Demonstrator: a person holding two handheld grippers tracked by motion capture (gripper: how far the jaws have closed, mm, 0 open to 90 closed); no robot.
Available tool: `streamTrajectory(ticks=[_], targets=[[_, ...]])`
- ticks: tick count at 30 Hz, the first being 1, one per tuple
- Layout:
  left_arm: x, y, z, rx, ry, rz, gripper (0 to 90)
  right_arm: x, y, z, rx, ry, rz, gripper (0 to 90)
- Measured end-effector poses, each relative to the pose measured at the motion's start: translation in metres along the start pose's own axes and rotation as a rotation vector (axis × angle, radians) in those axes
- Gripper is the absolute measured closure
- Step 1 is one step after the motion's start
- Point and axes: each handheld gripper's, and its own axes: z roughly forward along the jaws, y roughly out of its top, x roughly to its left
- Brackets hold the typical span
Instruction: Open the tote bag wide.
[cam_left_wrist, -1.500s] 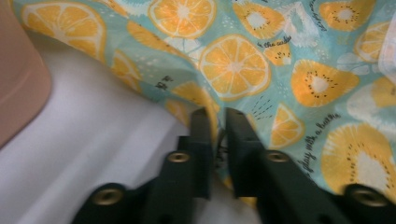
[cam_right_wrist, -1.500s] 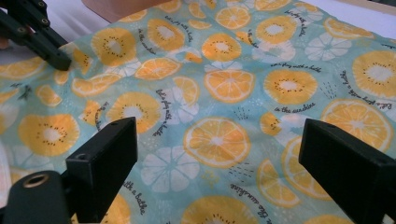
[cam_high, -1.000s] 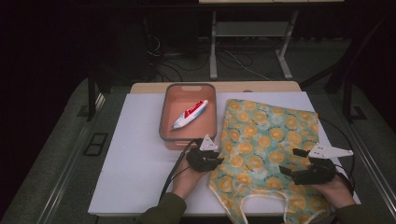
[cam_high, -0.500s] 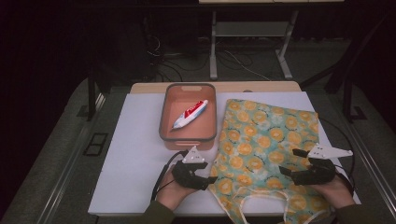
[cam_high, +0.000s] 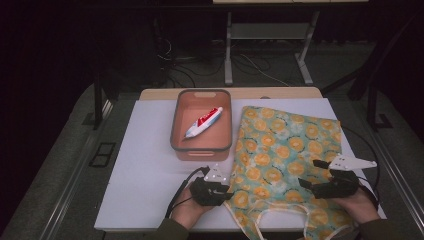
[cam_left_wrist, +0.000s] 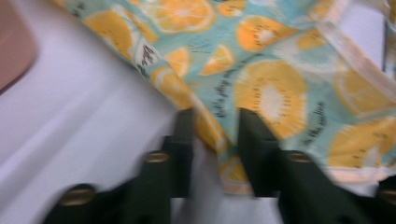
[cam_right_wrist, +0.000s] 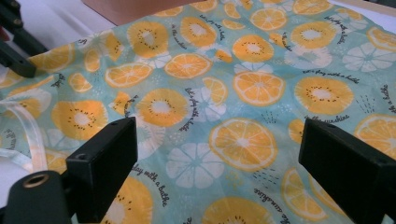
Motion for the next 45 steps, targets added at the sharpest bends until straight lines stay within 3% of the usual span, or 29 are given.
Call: streamTrajectory(ticks=[2, 6, 12, 16, 18, 19, 23, 24, 25, 29, 30, 32, 36, 37, 41, 43, 44, 45], targets=[[-0.001, 0.002, 0.002, 0.012, -0.008, 0.020, 87.0, 0.000, 0.000, 0.000, -0.002, -0.001, 0.000, 11.5], [0.003, 0.011, 0.005, 0.006, 0.032, 0.048, 89.1, 0.000, 0.000, -0.001, -0.005, -0.001, 0.002, 11.5], [0.033, 0.021, 0.004, -0.037, 0.163, 0.004, 89.2, -0.001, 0.001, -0.001, -0.007, -0.003, -0.002, 11.5], [0.045, 0.019, 0.006, -0.057, 0.161, -0.039, 88.7, 0.000, 0.001, 0.000, -0.003, -0.003, -0.004, 11.5], [0.044, 0.019, 0.006, -0.049, 0.163, -0.024, 81.5, 0.000, 0.001, 0.000, -0.001, -0.001, -0.003, 11.5], [0.043, 0.019, 0.005, -0.056, 0.161, -0.024, 81.5, 0.000, 0.001, 0.000, -0.001, -0.001, -0.003, 11.5], [0.038, 0.018, -0.009, -0.100, 0.141, -0.037, 63.2, 0.004, 0.001, -0.002, 0.003, 0.012, -0.011, 11.5], [0.037, 0.016, -0.014, -0.108, 0.139, -0.034, 63.2, 0.004, 0.001, -0.002, 0.003, 0.012, -0.011, 11.5], [0.035, 0.015, -0.019, -0.113, 0.132, -0.034, 56.8, 0.006, 0.002, -0.003, 0.000, 0.026, -0.019, 11.5], [0.032, 0.005, -0.037, -0.135, 0.108, -0.063, 48.1, 0.011, 0.003, -0.002, 0.014, 0.054, -0.028, 13.9], [0.032, 0.002, -0.041, -0.138, 0.104, -0.064, 41.8, 0.016, 0.004, 0.000, 0.033, 0.084, -0.043, 14.7], [0.032, -0.004, -0.048, -0.144, 0.090, -0.068, 38.7, 0.019, 0.005, 0.002, 0.044, 0.104, -0.052, 15.8], [0.031, -0.020, -0.062, -0.150, 0.101, -0.067, 29.7, 0.033, 0.004, 0.010, 0.111, 0.180, -0.107, 23.2], [0.031, -0.024, -0.065, -0.152, 0.099, -0.069, 23.2, 0.039, 0.003, 0.016, 0.153, 0.208, -0.133, 27.6], [0.033, -0.041, -0.075, -0.155, 0.121, -0.075, 15.0, 0.045, 0.000, 0.024, 0.216, 0.234, -0.173, 35.3], [0.035, -0.046, -0.078, -0.156, 0.130, -0.081, 10.4, 0.048, -0.002, 0.028, 0.261, 0.238, -0.204, 46.9], [0.037, -0.048, -0.079, -0.163, 0.140, -0.084, 10.4, 0.048, -0.002, 0.028, 0.261, 0.238, -0.204, 46.9], [0.039, -0.050, -0.080, -0.166, 0.146, -0.087, 5.9, 0.049, -0.003, 0.031, 0.289, 0.240, -0.216, 54.5]])
